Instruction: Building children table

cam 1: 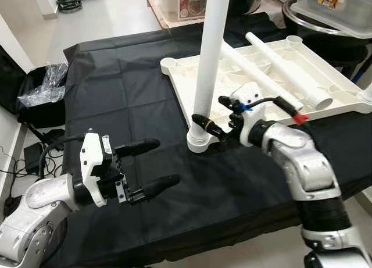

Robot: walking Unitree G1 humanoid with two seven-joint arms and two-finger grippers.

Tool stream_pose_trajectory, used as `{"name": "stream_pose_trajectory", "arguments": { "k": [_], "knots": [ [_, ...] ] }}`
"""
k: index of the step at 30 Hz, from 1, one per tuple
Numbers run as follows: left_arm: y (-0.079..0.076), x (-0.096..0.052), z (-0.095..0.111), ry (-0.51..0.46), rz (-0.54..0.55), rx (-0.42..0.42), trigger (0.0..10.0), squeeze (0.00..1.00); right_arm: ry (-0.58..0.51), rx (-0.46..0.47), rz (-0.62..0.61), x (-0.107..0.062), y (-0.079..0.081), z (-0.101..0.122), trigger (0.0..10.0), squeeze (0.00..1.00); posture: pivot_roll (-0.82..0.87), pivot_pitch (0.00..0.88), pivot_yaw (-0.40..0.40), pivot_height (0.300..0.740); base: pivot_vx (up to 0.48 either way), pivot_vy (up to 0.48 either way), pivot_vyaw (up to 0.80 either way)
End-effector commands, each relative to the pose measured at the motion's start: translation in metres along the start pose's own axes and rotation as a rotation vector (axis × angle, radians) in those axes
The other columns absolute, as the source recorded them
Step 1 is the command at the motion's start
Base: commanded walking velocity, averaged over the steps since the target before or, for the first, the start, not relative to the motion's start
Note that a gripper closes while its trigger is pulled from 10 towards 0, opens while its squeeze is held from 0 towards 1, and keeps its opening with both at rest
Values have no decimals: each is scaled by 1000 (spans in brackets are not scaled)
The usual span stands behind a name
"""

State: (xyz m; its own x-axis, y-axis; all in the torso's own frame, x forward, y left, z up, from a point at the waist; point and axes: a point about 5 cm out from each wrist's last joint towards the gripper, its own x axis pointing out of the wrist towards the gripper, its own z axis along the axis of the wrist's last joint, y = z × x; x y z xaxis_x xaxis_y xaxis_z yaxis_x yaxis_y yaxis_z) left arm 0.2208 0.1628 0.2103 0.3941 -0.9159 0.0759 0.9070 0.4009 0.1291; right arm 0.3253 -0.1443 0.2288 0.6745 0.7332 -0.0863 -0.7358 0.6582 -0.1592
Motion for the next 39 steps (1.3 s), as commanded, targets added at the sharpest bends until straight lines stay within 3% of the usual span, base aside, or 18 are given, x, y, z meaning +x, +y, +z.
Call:
{"name": "stream_pose_trajectory", "arguments": {
  "k": [1,5,6,10,14,20,22,26,33,36,37,39],
  "knots": [
    [-4,-1,0,2,-7,-9,10000,0,-32,27,153,-1,3,-2,10000,1000,-19,188,2,740,0,0,0],
    [-6,-1,1,4,-8,-13,10000,0,-20,45,221,-2,-2,-8,10000,973,-16,190,1,740,0,0,0],
    [-8,-3,2,9,-5,-16,10000,0,-35,55,269,0,-7,-4,10000,0,3,206,0,740,0,0,0],
    [-9,-4,2,14,-3,-18,10000,0,-44,42,269,4,-15,2,10000,0,9,212,-1,740,0,0,0],
    [-17,-11,8,25,5,-19,10000,0,-62,-32,234,13,-39,23,10000,0,36,242,-10,740,0,0,0],
    [-21,-13,11,29,9,-22,10000,0,-67,-50,260,18,-42,31,10000,0,53,266,-11,740,0,0,0],
    [-23,-15,14,33,11,-19,10000,0,-66,-72,302,23,-40,33,0,0,61,281,-15,740,0,0,0],
    [-23,-15,16,35,16,-14,10000,0,-66,-87,327,25,-40,34,0,0,57,283,-17,740,0,0,0],
    [-23,-12,17,29,24,-11,10000,0,-84,-160,190,29,-50,36,0,0,44,270,-29,740,0,0,0],
    [-22,-12,15,23,27,-14,10000,0,-114,-145,-6,38,-34,33,0,0,19,250,-34,740,0,0,0],
    [-22,-12,15,23,27,-14,10000,0,-114,-145,-6,38,-34,33,0,0,19,250,-34,740,0,0,0],
    [-21,-11,14,19,29,-15,10000,0,-114,-124,-155,44,-12,23,0,0,9,240,-33,740,0,0,0]
  ]
}}
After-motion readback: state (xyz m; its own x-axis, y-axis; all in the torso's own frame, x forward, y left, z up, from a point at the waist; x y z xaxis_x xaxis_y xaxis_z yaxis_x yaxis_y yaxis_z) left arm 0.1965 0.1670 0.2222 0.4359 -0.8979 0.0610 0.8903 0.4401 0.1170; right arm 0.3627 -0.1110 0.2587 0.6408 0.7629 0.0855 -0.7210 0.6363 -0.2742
